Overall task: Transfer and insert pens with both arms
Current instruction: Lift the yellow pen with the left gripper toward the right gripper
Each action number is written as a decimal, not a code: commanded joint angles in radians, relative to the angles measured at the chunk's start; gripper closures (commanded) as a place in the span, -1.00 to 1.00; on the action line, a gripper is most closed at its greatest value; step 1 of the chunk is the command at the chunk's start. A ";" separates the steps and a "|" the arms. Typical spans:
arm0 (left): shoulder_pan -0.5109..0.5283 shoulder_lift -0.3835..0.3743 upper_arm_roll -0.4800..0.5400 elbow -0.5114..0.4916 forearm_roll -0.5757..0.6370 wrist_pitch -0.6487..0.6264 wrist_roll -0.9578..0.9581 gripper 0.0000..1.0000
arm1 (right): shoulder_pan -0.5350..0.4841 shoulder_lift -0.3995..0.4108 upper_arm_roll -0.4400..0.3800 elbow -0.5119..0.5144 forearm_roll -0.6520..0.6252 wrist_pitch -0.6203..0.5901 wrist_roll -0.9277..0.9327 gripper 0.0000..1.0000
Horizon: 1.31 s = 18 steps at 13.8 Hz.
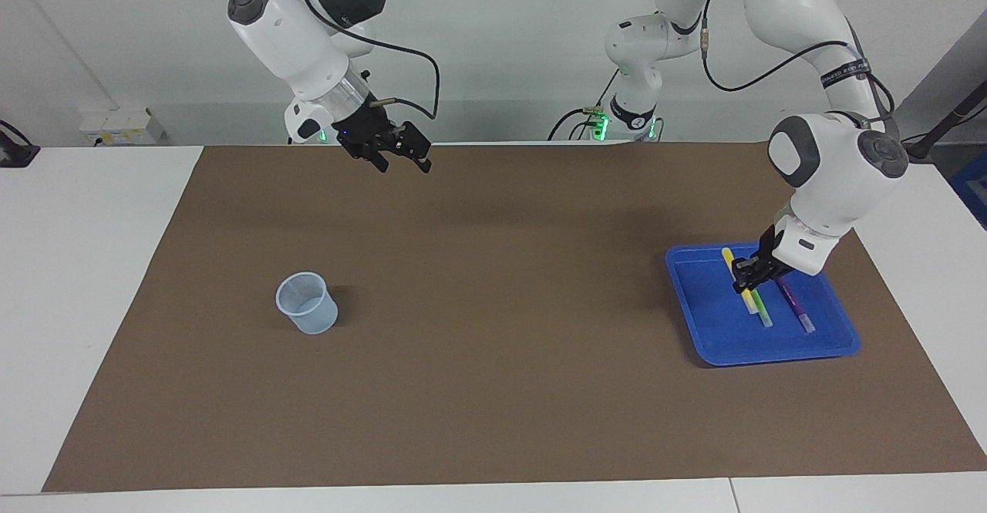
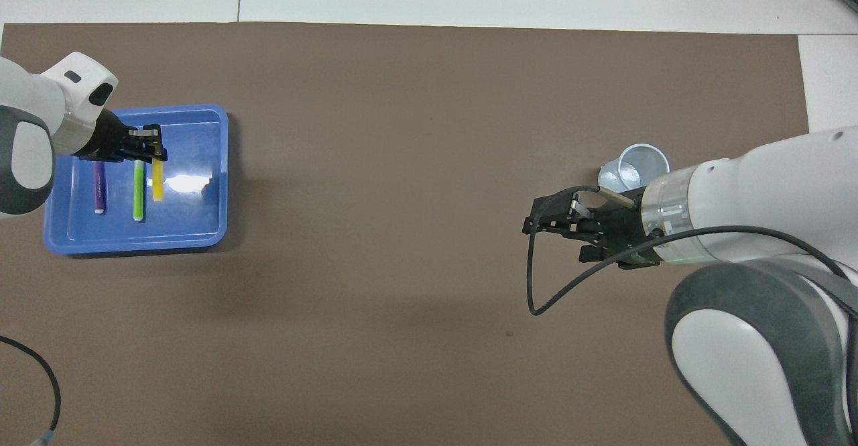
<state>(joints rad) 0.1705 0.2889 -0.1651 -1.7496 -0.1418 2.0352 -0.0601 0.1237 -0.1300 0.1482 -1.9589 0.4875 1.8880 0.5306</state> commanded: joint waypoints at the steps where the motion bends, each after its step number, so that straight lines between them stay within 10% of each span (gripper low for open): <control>1: -0.037 -0.022 -0.005 0.007 -0.076 -0.070 -0.111 1.00 | 0.036 0.019 0.001 -0.006 0.057 0.089 0.067 -1.00; 14: -0.215 -0.083 -0.036 -0.137 -0.660 0.023 -1.024 1.00 | 0.286 0.150 0.001 -0.006 0.112 0.486 0.333 -1.00; 18: -0.255 -0.082 -0.036 -0.136 -0.662 0.054 -1.222 1.00 | 0.341 0.191 0.001 0.003 0.083 0.559 0.296 -1.00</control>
<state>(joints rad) -0.0498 0.2435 -0.2167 -1.8456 -0.7781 2.0575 -1.2299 0.4512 0.0385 0.1506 -1.9626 0.5741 2.4135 0.8633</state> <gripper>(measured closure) 0.819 0.000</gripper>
